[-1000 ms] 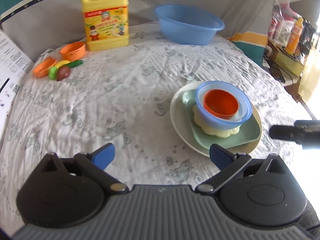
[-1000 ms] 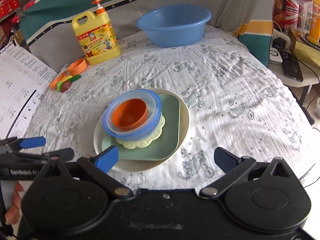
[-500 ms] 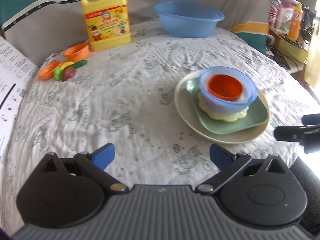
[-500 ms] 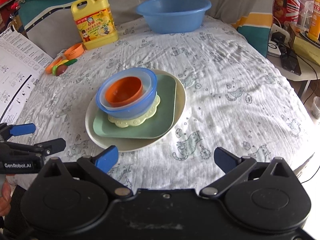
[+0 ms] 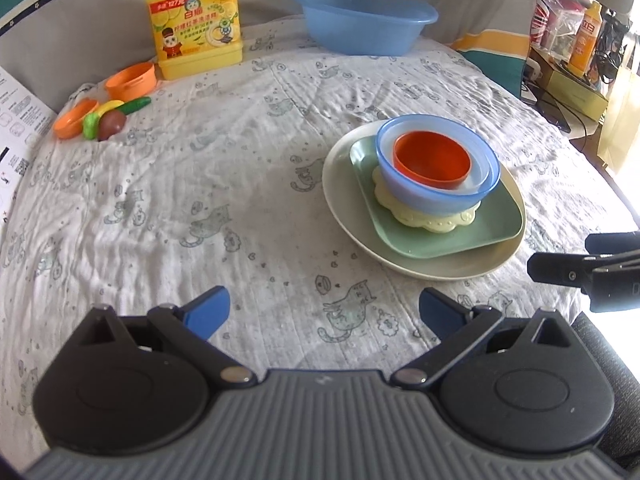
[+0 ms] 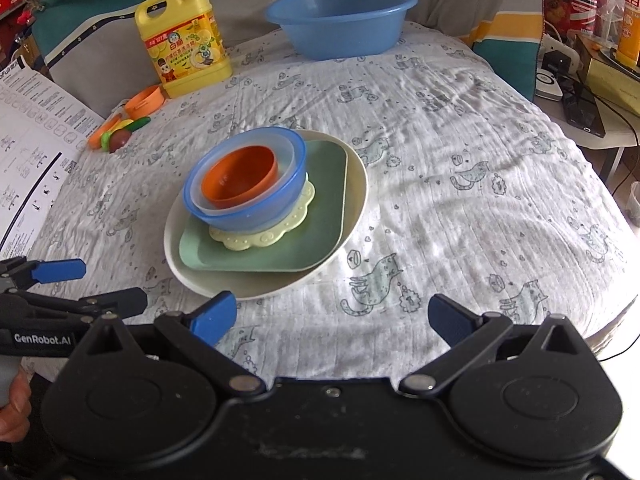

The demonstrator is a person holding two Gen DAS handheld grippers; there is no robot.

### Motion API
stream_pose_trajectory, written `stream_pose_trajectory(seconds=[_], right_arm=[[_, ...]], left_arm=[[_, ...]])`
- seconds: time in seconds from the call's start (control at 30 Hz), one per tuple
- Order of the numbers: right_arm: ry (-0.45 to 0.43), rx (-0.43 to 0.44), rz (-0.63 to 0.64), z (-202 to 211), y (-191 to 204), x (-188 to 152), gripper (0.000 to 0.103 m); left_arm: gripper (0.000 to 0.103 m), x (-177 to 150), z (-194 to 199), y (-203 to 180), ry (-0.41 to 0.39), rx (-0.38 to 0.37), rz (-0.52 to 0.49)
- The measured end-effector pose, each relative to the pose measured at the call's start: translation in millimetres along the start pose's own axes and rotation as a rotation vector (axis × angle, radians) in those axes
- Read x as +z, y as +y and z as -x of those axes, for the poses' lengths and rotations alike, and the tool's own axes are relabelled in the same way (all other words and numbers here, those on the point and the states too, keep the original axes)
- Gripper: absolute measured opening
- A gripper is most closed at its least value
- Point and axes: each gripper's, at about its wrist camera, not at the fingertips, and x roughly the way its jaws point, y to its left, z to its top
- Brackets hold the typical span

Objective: Organize plates and bowls

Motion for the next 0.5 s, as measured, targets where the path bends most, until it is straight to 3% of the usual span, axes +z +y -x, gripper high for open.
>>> stream_pose_trajectory(seconds=[0.5], right_arm=[[-0.001,-0.017,0.022,3.3,6.0,1.2,0.103]], left_arm=[[0.103,1.1,-2.2,1.6,0.009,0.028,0.015]])
